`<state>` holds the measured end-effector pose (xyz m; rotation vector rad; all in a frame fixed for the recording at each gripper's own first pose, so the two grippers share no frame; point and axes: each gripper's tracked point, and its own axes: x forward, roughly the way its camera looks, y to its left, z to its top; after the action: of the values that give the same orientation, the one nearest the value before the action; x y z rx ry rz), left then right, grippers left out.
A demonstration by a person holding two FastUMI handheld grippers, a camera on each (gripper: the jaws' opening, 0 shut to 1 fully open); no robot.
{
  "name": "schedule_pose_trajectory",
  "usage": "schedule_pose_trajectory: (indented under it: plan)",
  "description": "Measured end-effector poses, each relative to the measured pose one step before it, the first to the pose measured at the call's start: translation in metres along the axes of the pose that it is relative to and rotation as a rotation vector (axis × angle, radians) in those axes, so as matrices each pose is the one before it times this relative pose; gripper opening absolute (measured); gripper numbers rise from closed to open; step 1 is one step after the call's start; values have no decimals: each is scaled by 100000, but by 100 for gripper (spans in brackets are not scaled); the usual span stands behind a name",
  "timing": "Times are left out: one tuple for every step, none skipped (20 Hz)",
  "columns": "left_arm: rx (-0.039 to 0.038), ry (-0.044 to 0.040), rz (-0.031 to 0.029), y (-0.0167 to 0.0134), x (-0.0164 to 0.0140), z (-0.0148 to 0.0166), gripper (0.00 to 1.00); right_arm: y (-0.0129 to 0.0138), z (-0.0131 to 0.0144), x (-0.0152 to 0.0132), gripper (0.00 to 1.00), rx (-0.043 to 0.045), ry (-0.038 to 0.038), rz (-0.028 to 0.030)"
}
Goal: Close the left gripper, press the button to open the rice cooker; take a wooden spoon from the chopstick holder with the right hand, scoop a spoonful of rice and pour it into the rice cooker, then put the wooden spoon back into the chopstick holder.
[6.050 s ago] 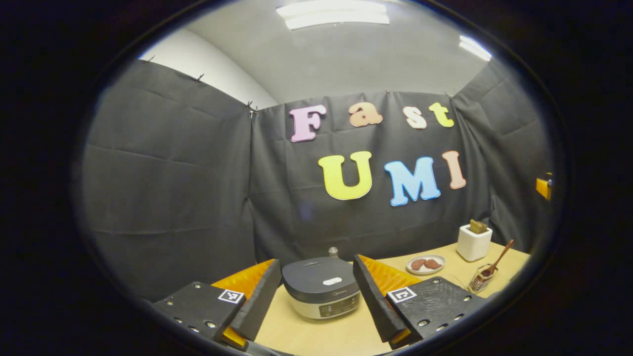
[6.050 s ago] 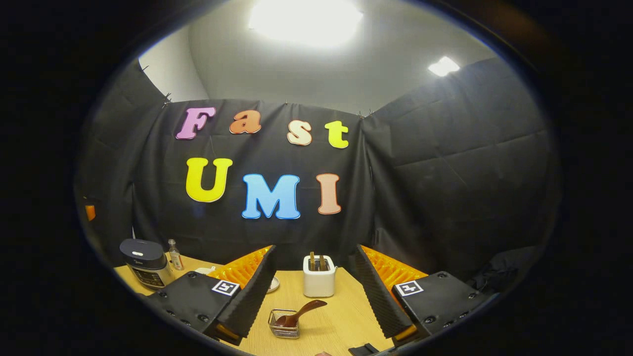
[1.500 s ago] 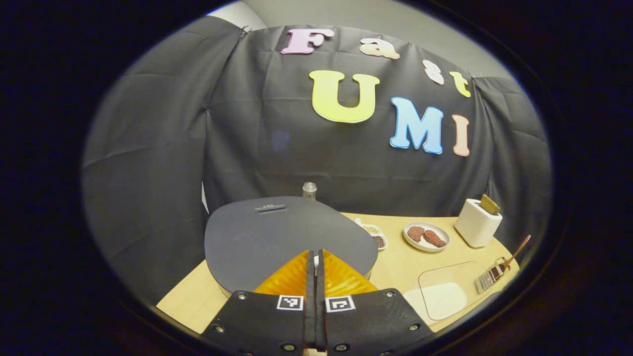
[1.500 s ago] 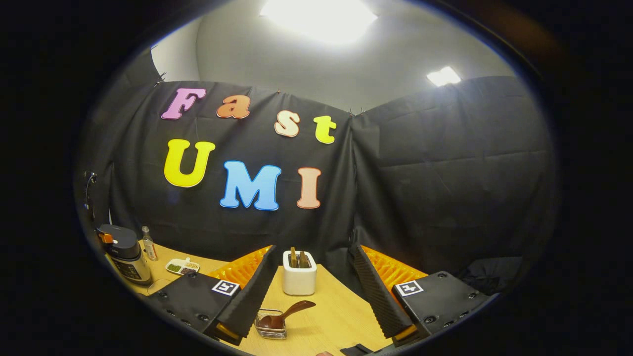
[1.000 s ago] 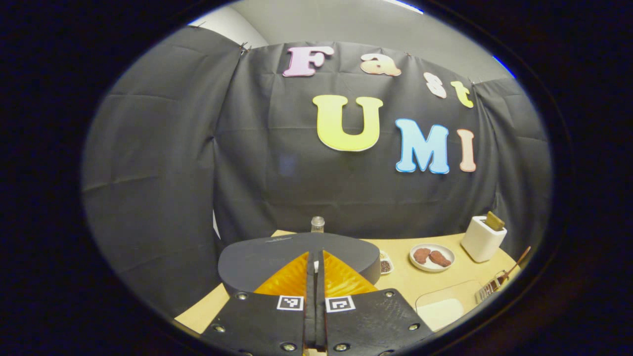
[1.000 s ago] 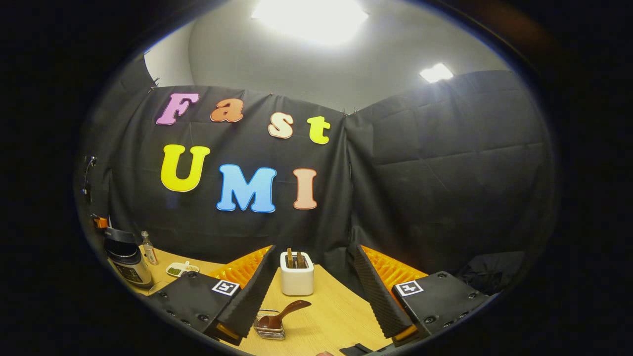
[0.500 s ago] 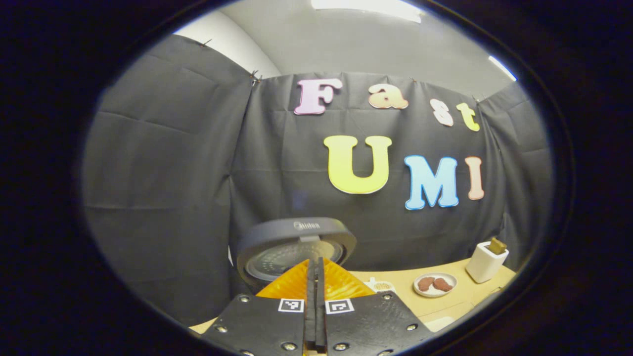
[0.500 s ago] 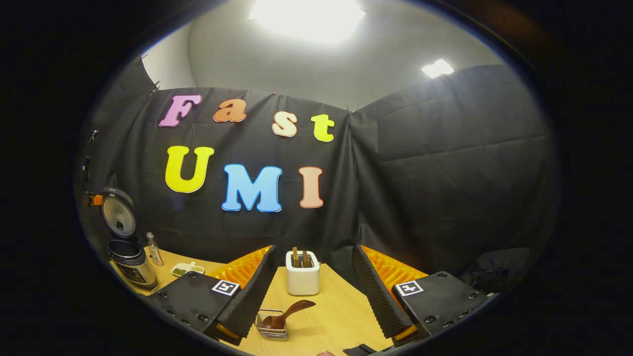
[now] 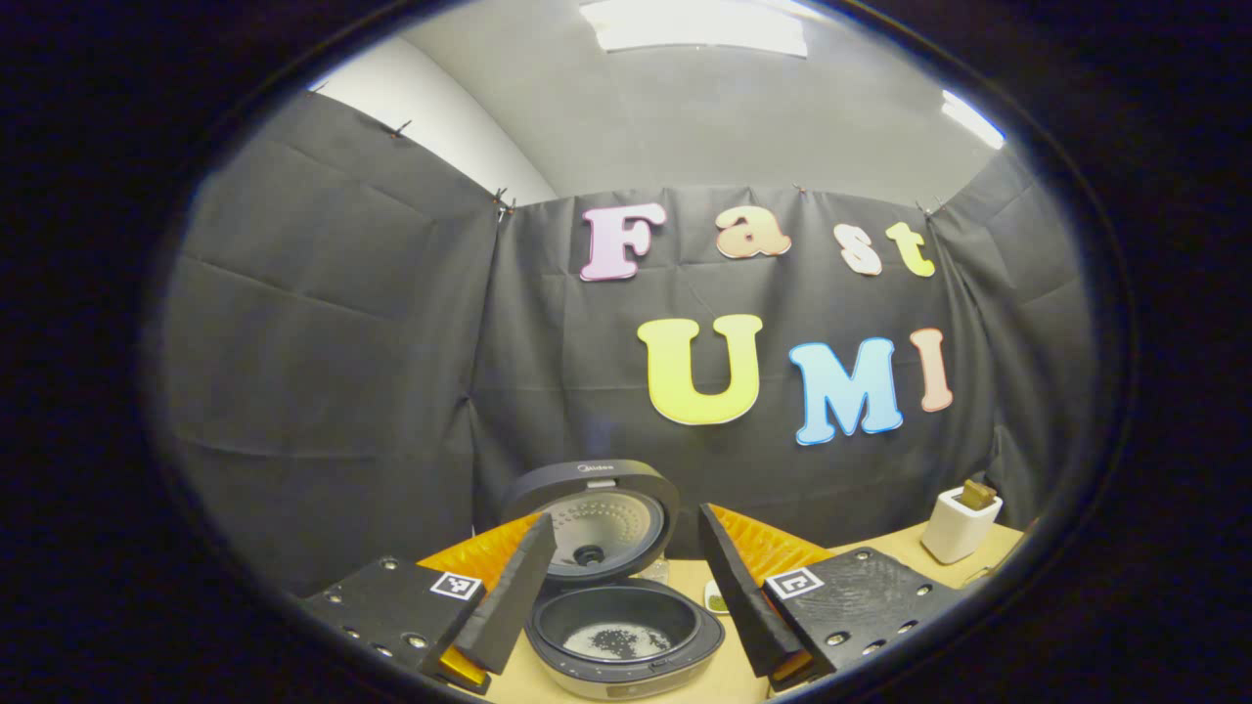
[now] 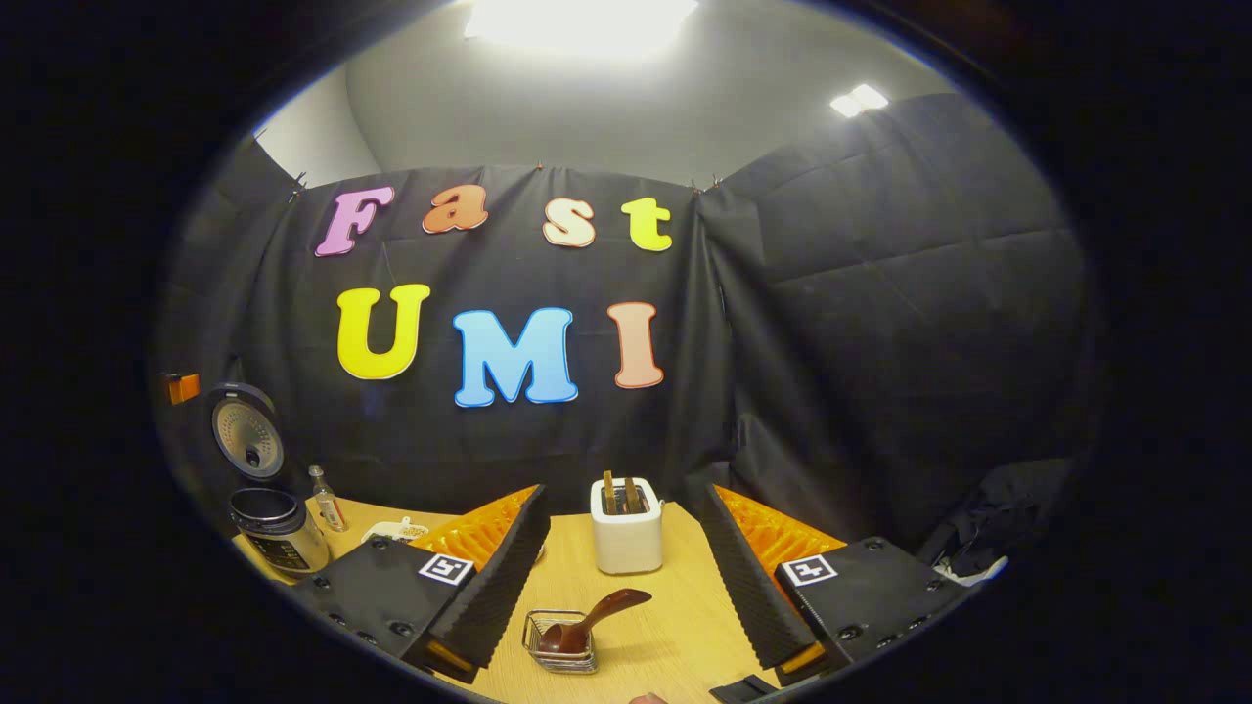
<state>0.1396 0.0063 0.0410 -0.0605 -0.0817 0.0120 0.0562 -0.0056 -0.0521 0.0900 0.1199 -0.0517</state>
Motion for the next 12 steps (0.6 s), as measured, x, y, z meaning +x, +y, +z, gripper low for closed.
schedule_pose_trajectory:
  plan:
    - [390,33,204,-90,-596,30,89,-56,-516,642,98,1018,1368,549]
    - [468,286,647,123,-632,45,89,-20,-385,669,98,1092,1327,742]
    - [305,319,785,365,-708,149,88,-72,-522,693,98,1295,1386,784]
    - [27,413,797,288,-652,109,89,11,-510,647,98,1491,1735,767]
    - [-104,310,903,376,-502,23,89,-92,-592,567,94,1672,1611,760]
    - [-27,213,954,418,-573,23,89,-74,-487,711,93,1876,1831,605]
    - [242,403,1069,420,-580,-69,89,-45,-691,656,98,2134,1883,877]
    - [820,941,1107,460,-605,-156,89,41,-760,606,98,2164,2259,542]
    - [667,469,1271,517,-649,-163,90,-99,-683,701,98,2345,2329,511]
    - [366,269,872,451,-498,82,88,-159,-696,546,98,2894,1983,313]
    - [89,192,791,384,-367,157,88,-111,-610,583,98,3176,1883,321]
    - [186,17,837,462,-454,201,89,-97,-603,542,98,3281,1852,359]
